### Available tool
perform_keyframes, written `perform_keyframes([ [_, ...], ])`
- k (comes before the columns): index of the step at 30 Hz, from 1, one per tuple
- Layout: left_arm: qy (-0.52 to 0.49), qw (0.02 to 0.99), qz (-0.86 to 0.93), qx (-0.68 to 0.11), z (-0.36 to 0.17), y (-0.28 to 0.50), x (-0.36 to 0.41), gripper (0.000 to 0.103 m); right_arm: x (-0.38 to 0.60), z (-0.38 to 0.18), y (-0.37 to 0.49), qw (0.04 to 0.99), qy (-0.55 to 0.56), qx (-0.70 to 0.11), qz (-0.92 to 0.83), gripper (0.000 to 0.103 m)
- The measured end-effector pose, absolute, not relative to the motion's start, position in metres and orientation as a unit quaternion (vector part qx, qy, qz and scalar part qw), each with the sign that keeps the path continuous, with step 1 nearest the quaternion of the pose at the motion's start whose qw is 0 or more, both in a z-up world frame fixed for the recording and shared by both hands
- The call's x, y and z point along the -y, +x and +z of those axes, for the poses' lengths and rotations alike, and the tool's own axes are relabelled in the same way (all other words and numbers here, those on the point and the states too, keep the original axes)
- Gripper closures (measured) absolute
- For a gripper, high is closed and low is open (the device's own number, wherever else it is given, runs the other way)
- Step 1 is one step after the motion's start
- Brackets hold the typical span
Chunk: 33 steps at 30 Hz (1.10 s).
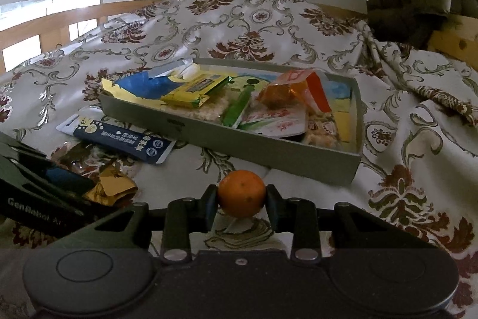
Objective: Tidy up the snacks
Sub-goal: 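Close the left tool on the gold wrapper while the right tool grasps the orange, then lift the gold wrapper and the orange and carry them over the grey tray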
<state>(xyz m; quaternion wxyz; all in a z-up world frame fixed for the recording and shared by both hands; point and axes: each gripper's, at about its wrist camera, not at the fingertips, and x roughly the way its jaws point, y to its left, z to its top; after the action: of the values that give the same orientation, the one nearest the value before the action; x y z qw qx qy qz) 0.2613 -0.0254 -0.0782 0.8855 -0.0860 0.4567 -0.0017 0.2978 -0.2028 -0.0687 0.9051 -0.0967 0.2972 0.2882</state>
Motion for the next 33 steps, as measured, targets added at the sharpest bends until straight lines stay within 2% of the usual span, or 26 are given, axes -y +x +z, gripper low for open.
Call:
perform_keyframes([
  [5,-0.060,0.886,-0.011,-0.459,-0.083,0.265,0.033,0.018,0.209,-0.068,0.302,0.908,-0.081,-0.298,0.282,0.067],
  [7,-0.064,0.886,-0.010,-0.458,-0.082,0.264,0.030,0.025,0.211,-0.067,0.303,0.910,-0.074,-0.297,0.281,0.067],
  [9,-0.075,0.886,-0.011,-0.458,-0.081,0.262,0.024,0.036,0.211,-0.066,0.303,0.911,-0.069,-0.294,0.281,0.067],
  [12,-0.097,0.883,-0.019,-0.459,-0.078,0.259,0.015,0.046,0.211,-0.064,0.303,0.912,-0.068,-0.291,0.283,0.067],
  [19,-0.133,0.883,-0.012,-0.451,-0.070,0.248,0.009,0.048,0.210,-0.057,0.299,0.915,-0.068,-0.274,0.288,0.067],
  [25,-0.137,0.904,0.007,-0.405,-0.046,0.239,0.003,0.048,0.209,-0.045,0.297,0.926,-0.056,-0.235,0.291,0.067],
  [33,-0.133,0.928,0.056,-0.344,-0.006,0.292,-0.013,0.047,0.196,-0.035,0.315,0.933,-0.052,-0.195,0.298,0.067],
])
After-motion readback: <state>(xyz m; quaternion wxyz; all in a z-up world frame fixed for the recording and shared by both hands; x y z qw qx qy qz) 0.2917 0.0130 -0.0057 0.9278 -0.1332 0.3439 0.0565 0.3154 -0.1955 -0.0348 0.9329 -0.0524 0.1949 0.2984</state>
